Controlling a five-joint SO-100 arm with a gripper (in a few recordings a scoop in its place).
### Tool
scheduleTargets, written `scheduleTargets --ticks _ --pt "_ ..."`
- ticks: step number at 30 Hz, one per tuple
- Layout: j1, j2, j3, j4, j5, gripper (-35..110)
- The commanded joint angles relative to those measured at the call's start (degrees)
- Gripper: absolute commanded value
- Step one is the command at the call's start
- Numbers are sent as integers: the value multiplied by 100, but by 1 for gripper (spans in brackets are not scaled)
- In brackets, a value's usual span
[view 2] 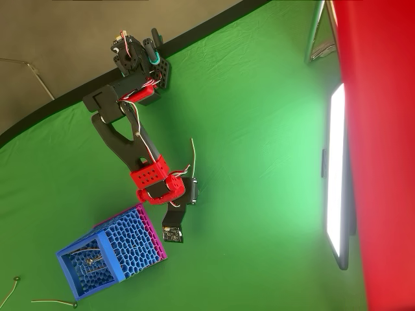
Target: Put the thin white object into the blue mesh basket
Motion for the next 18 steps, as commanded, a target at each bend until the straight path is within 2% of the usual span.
scheduleTargets --ticks 1,18 --pt "-35 97 9 -70 18 9" --pt "185 229 167 -123 -88 9"
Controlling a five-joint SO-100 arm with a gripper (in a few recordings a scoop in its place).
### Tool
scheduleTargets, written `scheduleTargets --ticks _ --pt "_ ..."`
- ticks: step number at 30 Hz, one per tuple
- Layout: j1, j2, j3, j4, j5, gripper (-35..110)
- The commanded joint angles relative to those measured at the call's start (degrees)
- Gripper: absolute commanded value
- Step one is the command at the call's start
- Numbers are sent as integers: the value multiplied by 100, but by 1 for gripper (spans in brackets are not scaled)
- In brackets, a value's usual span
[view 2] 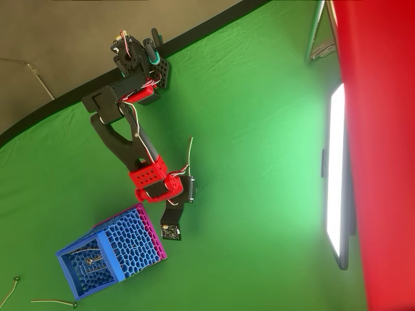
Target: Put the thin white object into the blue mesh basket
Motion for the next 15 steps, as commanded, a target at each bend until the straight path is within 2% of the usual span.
scheduleTargets --ticks 1,9,15 --pt "53 220 -26 -88 -26 9" --pt "26 211 9 -105 -53 1" --pt "26 352 -9 -185 0 1"
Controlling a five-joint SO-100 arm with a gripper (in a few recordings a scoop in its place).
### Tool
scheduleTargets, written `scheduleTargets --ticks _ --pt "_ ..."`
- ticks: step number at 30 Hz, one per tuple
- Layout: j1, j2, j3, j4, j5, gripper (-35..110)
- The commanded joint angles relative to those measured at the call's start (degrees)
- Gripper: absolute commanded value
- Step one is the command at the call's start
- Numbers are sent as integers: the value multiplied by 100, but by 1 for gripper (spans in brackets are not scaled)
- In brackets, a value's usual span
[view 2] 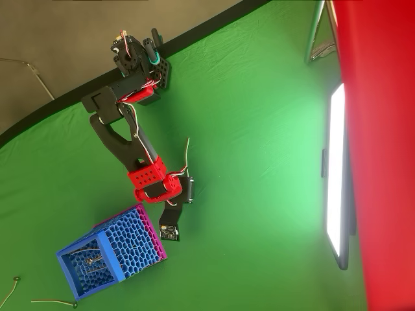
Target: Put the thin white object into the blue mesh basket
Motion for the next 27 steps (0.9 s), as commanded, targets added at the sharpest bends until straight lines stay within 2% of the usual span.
scheduleTargets --ticks 1,7,13,23,27 --pt "-18 413 -53 -123 35 1" --pt "-114 853 -88 -826 325 1" --pt "-149 1573 193 -2268 554 1" --pt "158 2927 861 -4781 -598 1" --pt "396 3340 914 -5238 -1143 1"
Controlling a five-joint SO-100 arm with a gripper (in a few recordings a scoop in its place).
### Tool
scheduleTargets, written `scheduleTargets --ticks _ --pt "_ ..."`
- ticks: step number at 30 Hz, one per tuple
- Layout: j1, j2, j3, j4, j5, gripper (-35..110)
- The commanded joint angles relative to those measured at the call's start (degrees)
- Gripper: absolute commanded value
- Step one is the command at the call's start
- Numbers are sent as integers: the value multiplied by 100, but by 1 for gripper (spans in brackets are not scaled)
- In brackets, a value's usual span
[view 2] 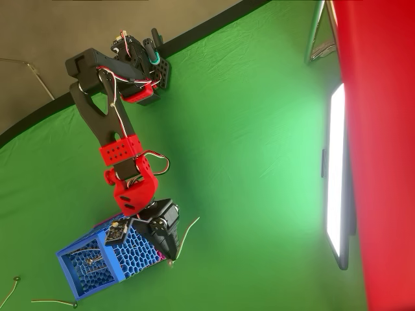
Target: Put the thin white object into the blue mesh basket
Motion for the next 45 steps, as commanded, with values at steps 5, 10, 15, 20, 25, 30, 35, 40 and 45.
scheduleTargets --ticks 5,10,15,20,25,30,35,40,45 --pt "615 721 185 -1512 -1151 1" --pt "1072 958 413 -2505 -1679 1" --pt "1564 940 264 -3032 -1898 1" --pt "2083 782 70 -3032 -2004 1" --pt "2558 562 229 -3032 -1916 1" --pt "2716 466 712 -3032 -1688 1" --pt "2479 642 1371 -3006 -1389 4" --pt "2136 923 2092 -2848 -1125 5" --pt "2039 1134 2540 -2848 -896 5"
